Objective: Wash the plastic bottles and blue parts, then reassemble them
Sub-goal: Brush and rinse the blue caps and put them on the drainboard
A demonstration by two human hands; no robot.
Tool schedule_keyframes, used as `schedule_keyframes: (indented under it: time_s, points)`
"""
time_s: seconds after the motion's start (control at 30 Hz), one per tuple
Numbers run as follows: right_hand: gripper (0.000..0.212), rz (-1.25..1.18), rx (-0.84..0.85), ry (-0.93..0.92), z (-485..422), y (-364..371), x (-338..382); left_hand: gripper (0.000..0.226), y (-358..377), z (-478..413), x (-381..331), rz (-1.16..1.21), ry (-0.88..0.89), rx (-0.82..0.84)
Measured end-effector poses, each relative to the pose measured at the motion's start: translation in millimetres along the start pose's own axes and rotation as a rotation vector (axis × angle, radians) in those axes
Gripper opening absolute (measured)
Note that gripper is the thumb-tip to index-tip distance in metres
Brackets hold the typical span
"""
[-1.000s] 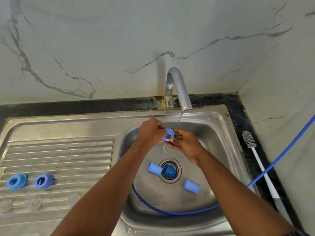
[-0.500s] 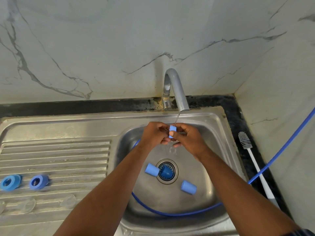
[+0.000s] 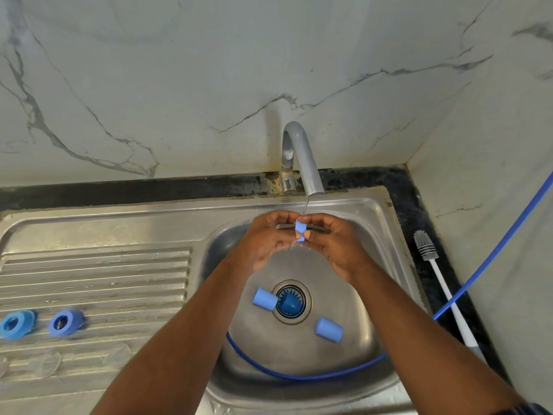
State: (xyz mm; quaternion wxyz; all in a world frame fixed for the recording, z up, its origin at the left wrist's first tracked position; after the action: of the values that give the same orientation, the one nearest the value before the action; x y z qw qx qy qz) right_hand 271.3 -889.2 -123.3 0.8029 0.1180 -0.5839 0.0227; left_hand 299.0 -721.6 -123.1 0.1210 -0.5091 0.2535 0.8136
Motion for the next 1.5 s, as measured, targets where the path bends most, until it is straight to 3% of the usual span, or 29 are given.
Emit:
schedule_keyframes:
  time_s: [0.17,0.37,0.5,0.67,0.77,0.87,1.03,1.17,1.27,1.37,1.5]
  points:
    - [0.019,-0.061,0.009,0.107,0,4,5,0.029,1,4,7,-0.138,0.067,-0.078]
    - [0.029,-0.031,0.096,0.286,3,9,4,0.035,-1,14,12,-0.216,0.08,-0.08]
    - [0.019,-0.044,0.021,0.223,1,13,5,0.045,1,15,15,-0.149,0.038,-0.025]
    - [0.037,0.13,-0.026,0.114,0,12,1,0.035,3,17,20,0.018,-0.012,0.059]
    - [0.047,0.333,-0.075,0.067,-1,8,-1,0.026,2,16,24,0.076,-0.038,-0.003]
    - [0.043,0.428,-0.04,0.018,0,7,0,0.024,4,14,24,0.026,-0.014,-0.069]
    - [0.027,0.172,-0.06,0.016,0,4,-6,0.019,2,15,22,-0.107,0.047,-0.094]
    - [0.02,0.017,-0.016,0.173,0,10,-9,0.019,3,18,20,-0.208,0.102,-0.162]
    - [0.025,0.008,0.043,0.213,2,15,-9,0.016,1,19,21,-0.233,0.104,-0.179]
    - [0.022,0.019,-0.03,0.136,-2,15,-8,0.021,-5,16,21,-0.317,0.1,-0.216]
    - [0.043,0.201,-0.034,0.071,-4,10,-3,0.03,-11,14,20,-0.343,0.074,-0.239]
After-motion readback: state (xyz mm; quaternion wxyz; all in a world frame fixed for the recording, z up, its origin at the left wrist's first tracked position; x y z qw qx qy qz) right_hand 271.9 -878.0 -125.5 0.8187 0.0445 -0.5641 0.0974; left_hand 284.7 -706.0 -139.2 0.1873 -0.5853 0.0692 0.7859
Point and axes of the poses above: each hand's wrist, its own z-axis away from the middle knuckle, its own y-axis out of the palm, x = y × z, the point moved 2 cm from there along -z, towards the middle knuckle, and after that the axes turned 13 degrees about x, right-handed, at the moved point
